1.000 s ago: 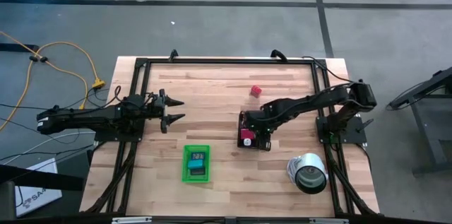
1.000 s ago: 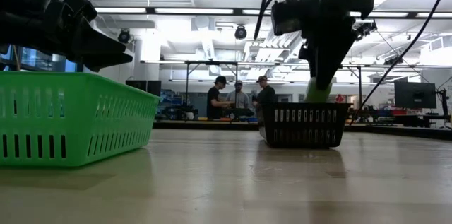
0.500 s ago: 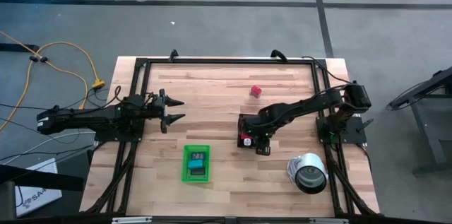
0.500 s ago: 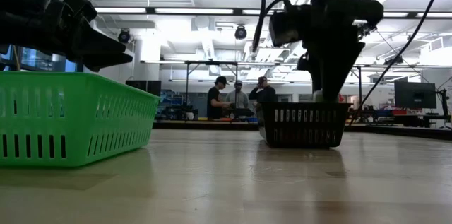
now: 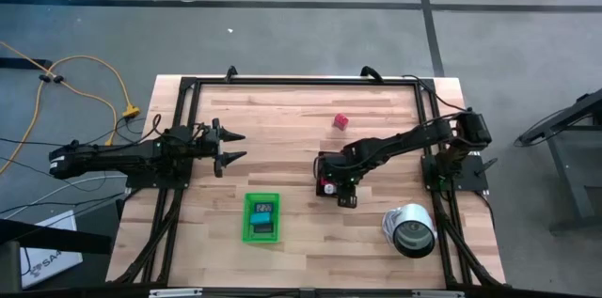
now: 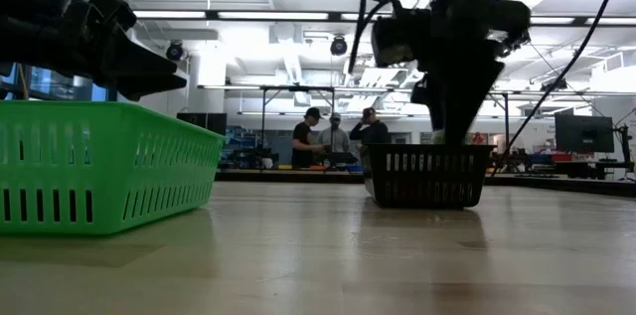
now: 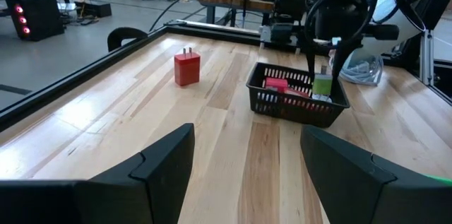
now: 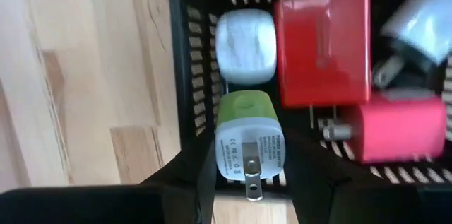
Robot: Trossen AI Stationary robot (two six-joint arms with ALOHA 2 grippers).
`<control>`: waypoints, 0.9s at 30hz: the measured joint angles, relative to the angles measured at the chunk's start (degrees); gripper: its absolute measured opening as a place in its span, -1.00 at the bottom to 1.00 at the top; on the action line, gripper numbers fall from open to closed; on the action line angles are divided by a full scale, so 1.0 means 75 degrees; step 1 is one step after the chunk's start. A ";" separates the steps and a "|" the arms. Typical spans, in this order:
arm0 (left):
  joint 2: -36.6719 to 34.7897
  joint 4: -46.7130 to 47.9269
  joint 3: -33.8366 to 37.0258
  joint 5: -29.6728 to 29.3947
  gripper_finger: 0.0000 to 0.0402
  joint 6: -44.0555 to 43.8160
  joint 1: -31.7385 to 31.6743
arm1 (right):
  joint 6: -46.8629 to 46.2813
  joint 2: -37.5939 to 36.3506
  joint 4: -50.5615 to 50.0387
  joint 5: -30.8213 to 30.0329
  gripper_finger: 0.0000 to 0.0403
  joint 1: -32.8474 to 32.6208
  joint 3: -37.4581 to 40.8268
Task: Pick & Place Office items
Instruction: Put the green charger adapter into the black bin
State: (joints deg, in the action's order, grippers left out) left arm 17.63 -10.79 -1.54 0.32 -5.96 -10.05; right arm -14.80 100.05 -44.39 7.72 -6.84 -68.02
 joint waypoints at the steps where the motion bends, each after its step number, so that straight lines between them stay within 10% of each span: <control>1: 0.0000 0.0003 0.0000 0.0000 0.26 0.0000 -0.0002 | -0.0014 0.0024 -0.0059 0.0018 -0.38 -0.0011 0.0008; 27: -0.0003 0.0000 0.0000 0.0000 0.26 0.0000 0.0000 | -0.0080 0.0225 -0.0013 0.0163 -0.30 -0.0011 0.0005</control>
State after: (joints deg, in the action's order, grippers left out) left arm 17.61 -10.79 -1.54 0.32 -5.96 -10.04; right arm -15.40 101.73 -44.49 8.95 -6.92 -67.99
